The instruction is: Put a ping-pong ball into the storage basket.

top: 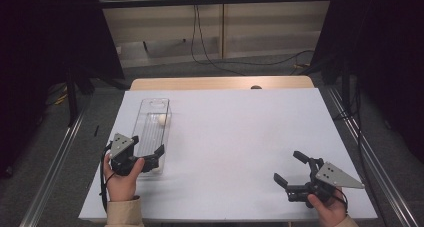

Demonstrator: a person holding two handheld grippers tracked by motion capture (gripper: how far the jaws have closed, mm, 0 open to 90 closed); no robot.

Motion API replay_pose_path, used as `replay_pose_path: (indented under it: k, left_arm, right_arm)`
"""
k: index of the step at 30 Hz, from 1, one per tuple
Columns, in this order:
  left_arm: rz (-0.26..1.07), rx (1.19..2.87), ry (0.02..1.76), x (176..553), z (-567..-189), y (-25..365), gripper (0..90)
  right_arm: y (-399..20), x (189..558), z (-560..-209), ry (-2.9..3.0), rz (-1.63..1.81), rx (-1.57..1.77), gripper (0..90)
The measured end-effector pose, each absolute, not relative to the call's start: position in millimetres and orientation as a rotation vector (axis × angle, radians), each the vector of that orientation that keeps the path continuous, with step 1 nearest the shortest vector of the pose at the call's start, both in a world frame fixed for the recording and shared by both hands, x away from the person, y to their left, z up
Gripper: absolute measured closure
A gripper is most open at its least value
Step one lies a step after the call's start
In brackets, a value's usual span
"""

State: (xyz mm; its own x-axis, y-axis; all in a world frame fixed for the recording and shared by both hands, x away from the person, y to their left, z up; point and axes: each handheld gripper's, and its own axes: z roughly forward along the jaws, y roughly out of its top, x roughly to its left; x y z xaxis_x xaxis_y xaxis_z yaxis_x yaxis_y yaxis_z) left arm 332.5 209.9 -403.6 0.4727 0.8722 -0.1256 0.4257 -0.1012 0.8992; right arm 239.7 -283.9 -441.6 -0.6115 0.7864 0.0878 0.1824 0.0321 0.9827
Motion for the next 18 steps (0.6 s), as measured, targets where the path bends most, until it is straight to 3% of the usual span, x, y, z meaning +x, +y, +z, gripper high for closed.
replay_pose_path:
  k: [18]
  left_arm:
    - [0.577,1.714,1.085,323.9,-409.6,208.4,3.5]
  right_arm:
    - [-285.3,239.8,-441.4,1.823,1.614,0.978,1.9]
